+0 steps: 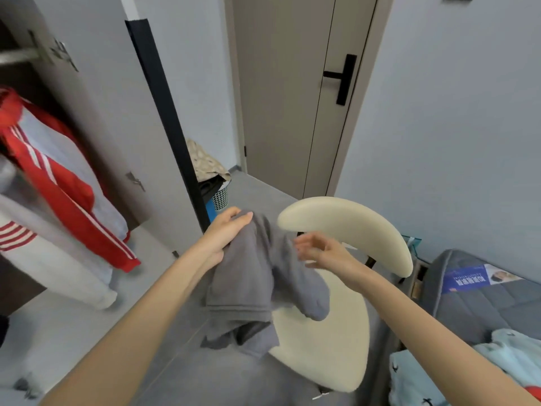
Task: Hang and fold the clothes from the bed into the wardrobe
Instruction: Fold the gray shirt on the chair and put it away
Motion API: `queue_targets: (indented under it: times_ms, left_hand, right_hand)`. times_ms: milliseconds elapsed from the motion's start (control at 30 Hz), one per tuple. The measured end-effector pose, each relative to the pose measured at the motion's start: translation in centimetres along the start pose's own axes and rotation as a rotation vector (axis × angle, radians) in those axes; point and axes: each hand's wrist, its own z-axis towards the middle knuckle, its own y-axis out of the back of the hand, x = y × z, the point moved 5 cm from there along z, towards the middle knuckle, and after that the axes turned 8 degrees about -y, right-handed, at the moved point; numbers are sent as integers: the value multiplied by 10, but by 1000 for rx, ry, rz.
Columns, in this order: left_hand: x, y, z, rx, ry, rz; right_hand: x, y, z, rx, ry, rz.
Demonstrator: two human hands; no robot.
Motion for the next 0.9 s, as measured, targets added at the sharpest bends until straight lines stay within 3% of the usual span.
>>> queue_targets:
  times_ms: [100,167,233,367,467,667,767,900]
  left_hand:
    - [-1,-4,9,-77,46,-207]
    - [-1,-9,12,-65,67,-364]
    - [-2,-13,11,-45,91,-467]
    - [-10,-6,13,-89,78,-704]
    - [-13,10,11,-37,6,-646]
    - [-11,2,-21,424,-154,-228]
    - [-11,5,-23,335,-324,88]
    - [-6,16,-21,84,-188,-211]
  right_hand:
    - [-5,-27,-16,375,-7,-167]
    - [-7,-42,-23,504,3,-265]
    - [-5,-52,-20,403,67,-293]
    - [12,-33,-8,-85,240,-186]
    - [38,-17,-10,-181,320,-69]
    - [79,-20,-8,-144,390,-95]
    - [78,-19,-6,-25,287,-14]
    - [69,-7,-10,38,185,-32]
